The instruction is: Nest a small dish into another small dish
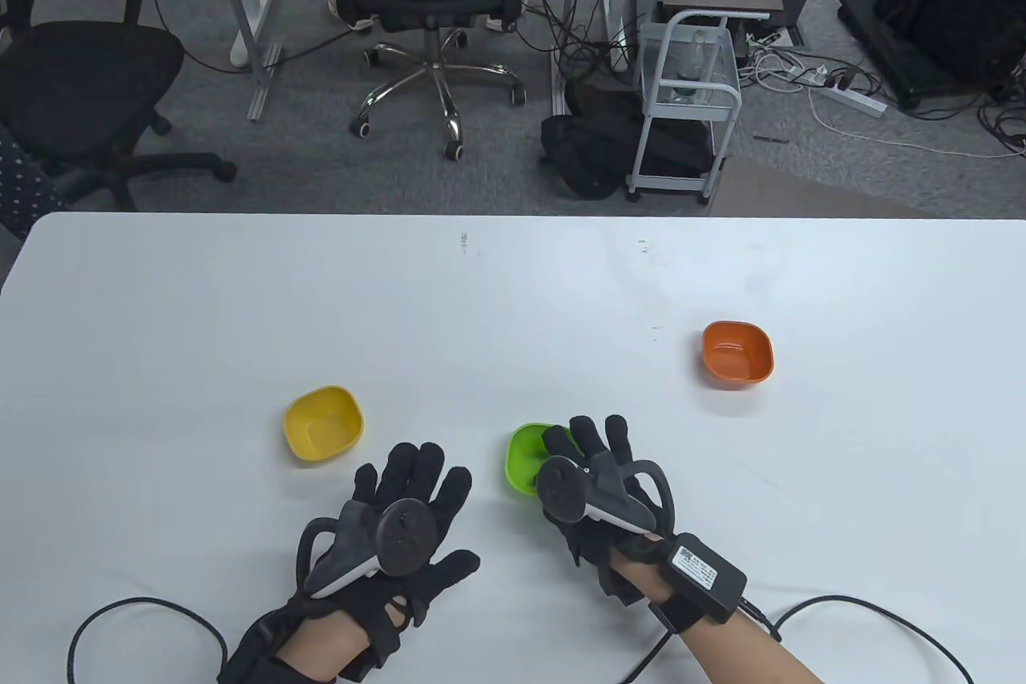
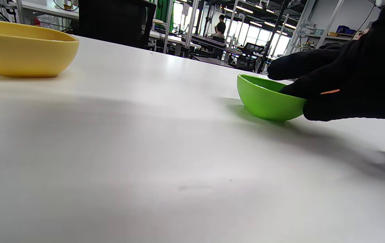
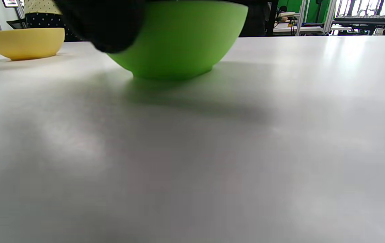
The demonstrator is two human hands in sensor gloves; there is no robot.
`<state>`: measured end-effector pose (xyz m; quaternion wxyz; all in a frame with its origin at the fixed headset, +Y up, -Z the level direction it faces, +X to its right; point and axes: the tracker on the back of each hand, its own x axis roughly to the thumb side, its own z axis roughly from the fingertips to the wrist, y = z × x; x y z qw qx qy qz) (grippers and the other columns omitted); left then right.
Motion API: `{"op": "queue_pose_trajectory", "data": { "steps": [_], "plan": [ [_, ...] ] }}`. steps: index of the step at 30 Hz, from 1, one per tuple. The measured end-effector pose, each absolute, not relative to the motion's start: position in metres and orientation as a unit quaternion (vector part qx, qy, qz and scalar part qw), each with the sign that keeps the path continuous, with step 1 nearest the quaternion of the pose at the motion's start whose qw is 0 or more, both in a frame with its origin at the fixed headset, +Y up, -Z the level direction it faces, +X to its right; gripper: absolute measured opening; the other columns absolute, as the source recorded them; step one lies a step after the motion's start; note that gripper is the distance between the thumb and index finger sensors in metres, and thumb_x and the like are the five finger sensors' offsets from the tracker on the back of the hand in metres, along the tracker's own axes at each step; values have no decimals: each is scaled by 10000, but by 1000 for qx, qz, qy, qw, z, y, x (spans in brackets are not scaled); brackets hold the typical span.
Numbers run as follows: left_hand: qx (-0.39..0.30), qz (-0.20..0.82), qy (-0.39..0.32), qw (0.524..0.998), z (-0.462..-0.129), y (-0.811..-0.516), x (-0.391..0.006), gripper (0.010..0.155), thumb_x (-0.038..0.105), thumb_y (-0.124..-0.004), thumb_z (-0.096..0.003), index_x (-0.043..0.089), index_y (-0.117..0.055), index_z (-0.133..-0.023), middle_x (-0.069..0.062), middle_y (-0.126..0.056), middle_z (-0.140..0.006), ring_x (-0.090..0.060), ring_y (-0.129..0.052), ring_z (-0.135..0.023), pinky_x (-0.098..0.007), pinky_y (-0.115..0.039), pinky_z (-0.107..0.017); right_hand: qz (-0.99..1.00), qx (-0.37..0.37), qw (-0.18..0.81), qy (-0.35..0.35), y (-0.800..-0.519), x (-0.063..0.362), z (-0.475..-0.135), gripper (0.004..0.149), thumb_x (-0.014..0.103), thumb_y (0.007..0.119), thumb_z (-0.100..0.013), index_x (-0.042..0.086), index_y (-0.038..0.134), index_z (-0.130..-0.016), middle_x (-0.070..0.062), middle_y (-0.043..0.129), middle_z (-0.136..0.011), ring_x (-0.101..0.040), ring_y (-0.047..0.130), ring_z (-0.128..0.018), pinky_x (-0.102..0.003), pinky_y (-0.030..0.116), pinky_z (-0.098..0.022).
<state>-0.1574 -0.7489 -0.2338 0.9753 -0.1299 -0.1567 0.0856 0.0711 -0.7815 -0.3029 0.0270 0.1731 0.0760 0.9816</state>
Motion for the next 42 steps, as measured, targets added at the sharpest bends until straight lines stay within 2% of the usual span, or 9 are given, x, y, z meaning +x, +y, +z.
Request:
{"op": "queue_pose_trajectory", "data": {
  "steps": [4, 10, 13, 16, 19, 24, 28, 32, 42],
  "plan": [
    [-129, 85, -157, 975, -234, -749, -158, 849, 839, -517, -289, 610, 51, -877, 209, 130, -1089, -134, 123, -1081, -555, -58, -772, 980, 168, 61, 89, -771, 79, -306, 564, 434, 837, -333, 342, 678, -866, 14, 268, -1110, -385, 195, -1056, -643, -6, -664],
    [-132, 84, -156, 975, -234, -749, -159, 848, 839, -516, -289, 610, 51, -877, 209, 130, -1089, -134, 123, -1081, -555, -60, -772, 986, 112, 114, 50, -738, 108, -320, 610, 417, 874, -319, 357, 645, -881, 48, 211, -1112, -343, 126, -1072, -614, -62, -684],
    [-131, 86, -155, 975, -234, -749, -160, 848, 839, -516, -288, 610, 49, -877, 208, 129, -1090, -135, 122, -1081, -555, -58, -772, 987, 52, 151, -21, -709, 143, -340, 705, 401, 912, -309, 400, 544, -910, 83, 156, -1110, -311, 84, -1084, -596, -86, -701],
    [-132, 86, -154, 975, -234, -749, -160, 848, 839, -517, -289, 609, 48, -878, 209, 127, -1090, -133, 121, -1081, -554, -59, -772, 978, -17, 193, -81, -693, 189, -364, 753, 382, 944, -303, 423, 504, -913, 122, 132, -1106, -280, 58, -1093, -576, -106, -717],
    [-135, 85, -152, 975, -235, -750, -161, 847, 839, -516, -289, 610, 48, -878, 208, 128, -1090, -134, 122, -1081, -555, -58, -772, 973, -91, 195, -82, -703, 238, -388, 766, 373, 957, -304, 429, 497, -913, 129, 111, -1102, -279, 33, -1090, -577, -114, -716],
    [-144, 82, -149, 975, -236, -753, -161, 847, 838, -517, -289, 609, 47, -878, 208, 127, -1090, -134, 121, -1081, -554, -59, -772, 964, -205, 169, 11, -761, 293, -408, 751, 331, 979, -314, 481, 523, -891, 171, 46, -1081, -261, -38, -1084, -598, -128, -715],
    [-150, 80, -147, 974, -237, -755, -161, 848, 838, -518, -289, 609, 47, -879, 208, 127, -1090, -134, 121, -1081, -553, -59, -772, 954, -250, 159, 40, -781, 303, -416, 656, 319, 906, -349, 513, 548, -862, 194, 41, -1072, -227, -56, -1078, -560, -154, -718],
    [-149, 82, -144, 975, -238, -755, -162, 848, 838, -517, -289, 608, 46, -879, 208, 127, -1090, -135, 121, -1081, -554, -59, -772, 955, -259, 136, 46, -788, 302, -418, 562, 334, 864, -356, 512, 620, -831, 191, 70, -1077, -218, -42, -1079, -547, -151, -720],
    [-151, 85, -144, 974, -238, -756, -163, 847, 839, -516, -289, 607, 41, -883, 207, 122, -1092, -135, 120, -1081, -553, -59, -772, 950, -276, 138, 36, -789, 306, -416, 434, 331, 885, -343, 442, 798, -753, 177, 187, -1097, -224, 25, -1096, -559, -123, -730]
  ]
}}
